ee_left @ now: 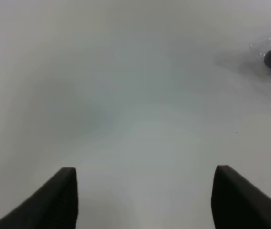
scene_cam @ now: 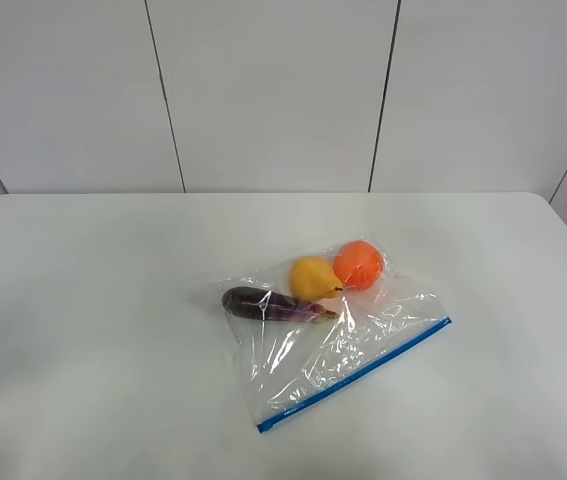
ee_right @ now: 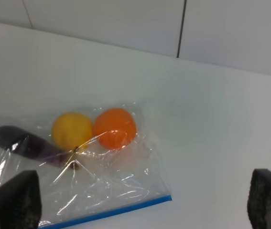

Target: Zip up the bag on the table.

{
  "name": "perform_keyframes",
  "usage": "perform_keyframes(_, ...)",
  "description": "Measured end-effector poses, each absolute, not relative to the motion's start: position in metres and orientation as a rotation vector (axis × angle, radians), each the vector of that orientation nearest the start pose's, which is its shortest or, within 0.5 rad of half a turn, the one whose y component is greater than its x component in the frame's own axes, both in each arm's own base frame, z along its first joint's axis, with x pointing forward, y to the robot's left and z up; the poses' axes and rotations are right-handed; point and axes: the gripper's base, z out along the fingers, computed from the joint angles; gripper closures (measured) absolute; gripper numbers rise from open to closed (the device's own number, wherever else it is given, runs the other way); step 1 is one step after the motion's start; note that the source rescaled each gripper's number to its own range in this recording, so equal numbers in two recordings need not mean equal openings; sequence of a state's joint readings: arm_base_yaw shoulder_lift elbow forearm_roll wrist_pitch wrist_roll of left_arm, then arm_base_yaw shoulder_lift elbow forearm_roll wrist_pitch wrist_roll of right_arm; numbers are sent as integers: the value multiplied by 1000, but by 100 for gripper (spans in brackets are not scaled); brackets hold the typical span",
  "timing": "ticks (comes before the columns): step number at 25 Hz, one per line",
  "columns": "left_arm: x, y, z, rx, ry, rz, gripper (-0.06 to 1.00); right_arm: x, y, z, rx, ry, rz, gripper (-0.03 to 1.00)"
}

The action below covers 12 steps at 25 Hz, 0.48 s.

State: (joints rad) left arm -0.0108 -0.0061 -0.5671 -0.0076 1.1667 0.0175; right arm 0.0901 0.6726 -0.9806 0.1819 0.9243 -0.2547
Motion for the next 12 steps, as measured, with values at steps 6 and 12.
perform_keyframes(6,-19,0,287,31,2077,-5,1,78,19,404,-281,2048,131,4)
perform_keyframes(12,-19,0,287,31,2077,-5,1,66,19,403,-221,2062,173,4)
